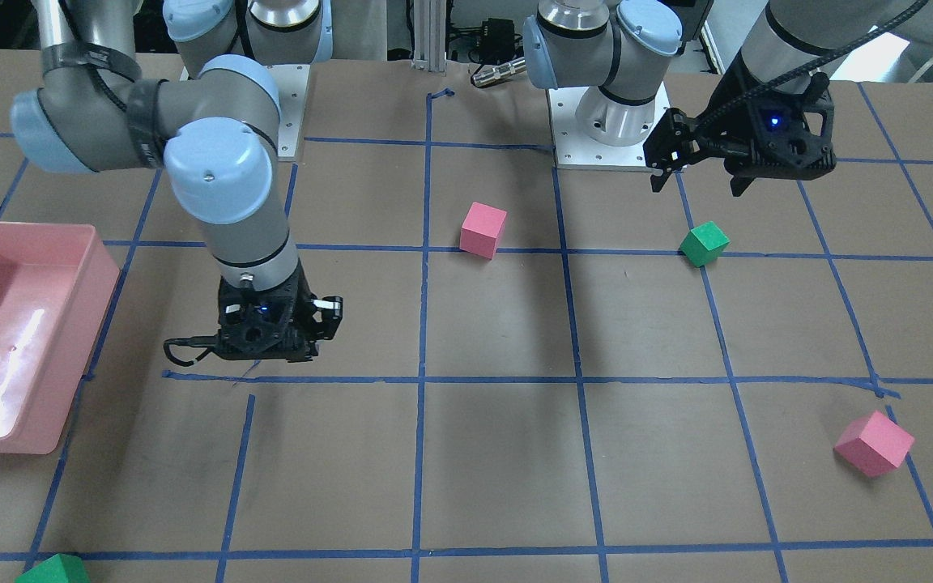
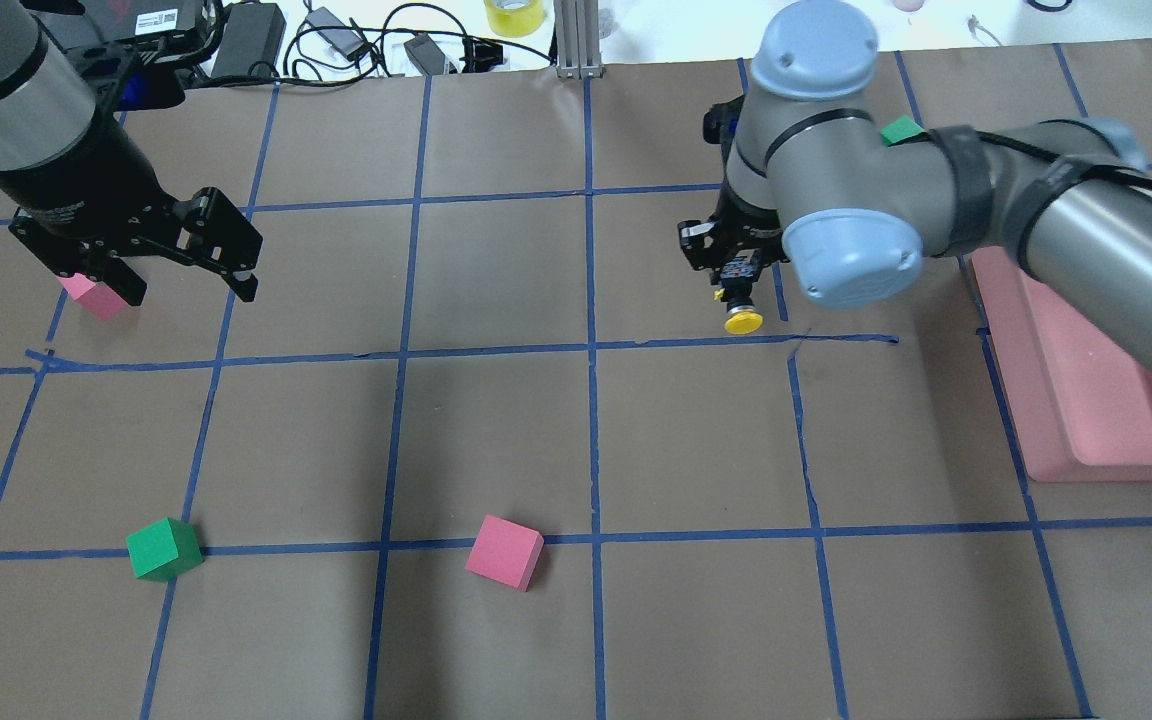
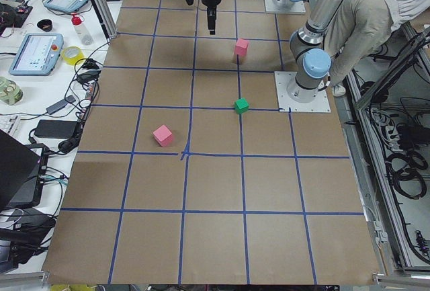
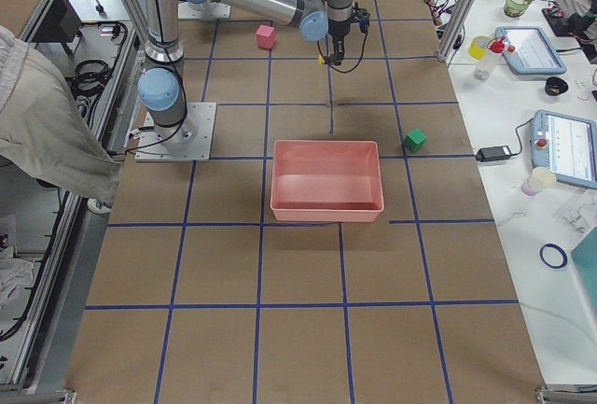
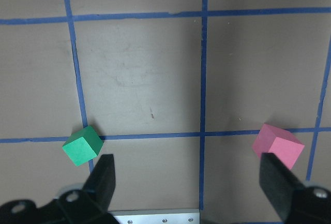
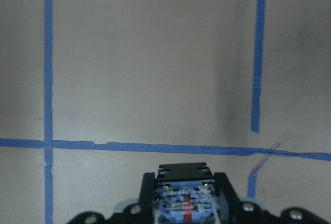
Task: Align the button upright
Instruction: 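Carry the button switch to the table center with the right gripper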
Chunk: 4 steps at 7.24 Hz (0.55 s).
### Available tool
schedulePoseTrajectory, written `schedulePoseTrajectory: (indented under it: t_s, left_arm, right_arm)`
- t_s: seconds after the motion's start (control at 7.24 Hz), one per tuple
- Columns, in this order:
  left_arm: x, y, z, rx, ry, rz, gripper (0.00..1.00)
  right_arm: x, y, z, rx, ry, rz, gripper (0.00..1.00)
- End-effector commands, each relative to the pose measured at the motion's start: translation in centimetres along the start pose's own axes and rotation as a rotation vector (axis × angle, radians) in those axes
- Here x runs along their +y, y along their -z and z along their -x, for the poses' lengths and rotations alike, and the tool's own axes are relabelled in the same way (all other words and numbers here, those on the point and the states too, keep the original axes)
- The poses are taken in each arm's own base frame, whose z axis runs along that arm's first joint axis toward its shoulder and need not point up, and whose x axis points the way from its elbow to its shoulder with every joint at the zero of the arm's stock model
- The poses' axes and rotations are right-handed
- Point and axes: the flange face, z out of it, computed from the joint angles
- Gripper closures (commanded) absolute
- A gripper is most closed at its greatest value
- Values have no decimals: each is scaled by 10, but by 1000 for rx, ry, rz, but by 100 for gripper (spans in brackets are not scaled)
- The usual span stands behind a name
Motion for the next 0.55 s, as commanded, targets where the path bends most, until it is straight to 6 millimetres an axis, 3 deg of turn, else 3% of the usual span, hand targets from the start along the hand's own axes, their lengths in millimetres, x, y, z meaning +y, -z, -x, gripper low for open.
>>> schedulePoseTrajectory:
  t_s: [0.0, 0.28, 0.41]
  left_arm:
    - [0, 0, 0, 0, 0, -1, 0]
    - [0, 0, 0, 0, 0, 1, 0]
    - [0, 0, 1, 0, 2, -1, 0]
  right_arm:
    - [14, -44, 80, -52, 89, -19, 100]
    - [29, -75, 120, -58, 138, -14, 100]
    - [32, -80, 135, -60, 106, -37, 100]
